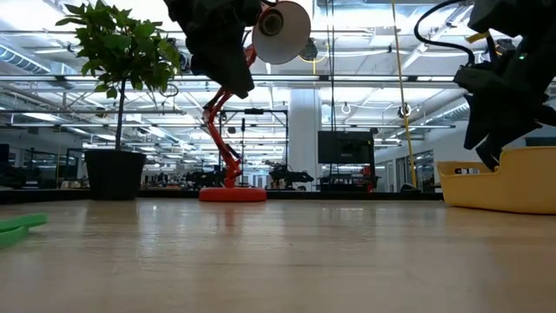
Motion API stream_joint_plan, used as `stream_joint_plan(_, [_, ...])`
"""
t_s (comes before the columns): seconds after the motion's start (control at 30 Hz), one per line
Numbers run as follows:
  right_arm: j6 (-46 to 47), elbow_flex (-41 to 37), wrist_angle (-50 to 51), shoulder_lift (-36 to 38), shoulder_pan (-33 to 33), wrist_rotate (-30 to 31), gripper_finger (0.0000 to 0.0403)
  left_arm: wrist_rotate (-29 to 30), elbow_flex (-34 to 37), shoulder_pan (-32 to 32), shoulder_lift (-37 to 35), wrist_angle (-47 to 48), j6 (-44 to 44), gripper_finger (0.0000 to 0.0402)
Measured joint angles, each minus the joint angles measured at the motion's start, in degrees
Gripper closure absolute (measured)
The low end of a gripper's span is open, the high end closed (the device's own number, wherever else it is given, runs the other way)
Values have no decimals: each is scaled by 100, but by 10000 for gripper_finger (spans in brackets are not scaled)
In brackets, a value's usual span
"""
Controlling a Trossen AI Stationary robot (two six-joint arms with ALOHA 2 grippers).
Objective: Pick and place rubber bands into bin
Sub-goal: Put the black rubber band into the yellow bin, then put the left green rubber band into the yellow bin
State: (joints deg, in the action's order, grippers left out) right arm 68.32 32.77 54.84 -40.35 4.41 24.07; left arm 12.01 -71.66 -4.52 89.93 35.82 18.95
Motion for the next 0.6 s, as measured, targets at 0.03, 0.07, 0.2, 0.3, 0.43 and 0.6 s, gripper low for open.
stream_joint_plan(0.03, [2, 2, -15, 36, -17, -1, 212, 0, 0, 0, 0, 0, 63, 236])
stream_joint_plan(0.07, [2, 4, -17, 66, -43, -3, 210, -2, 0, 0, 0, 0, 121, 236])
stream_joint_plan(0.2, [-1, 4, 1, 146, -158, 15, 209, -4, 0, -10, 0, 10, 154, 236])
stream_joint_plan(0.3, [-12, 7, -7, 155, -235, 167, 213, -59, 0, -30, 0, 12, 153, 236])
stream_joint_plan(0.43, [-105, 7, -21, 157, -302, 302, 215, -275, 0, -82, 0, 50, 153, 236])
stream_joint_plan(0.6, [-342, 9, -282, 159, -332, 307, 211, -856, 0, -237, 0, 503, 27, 236])
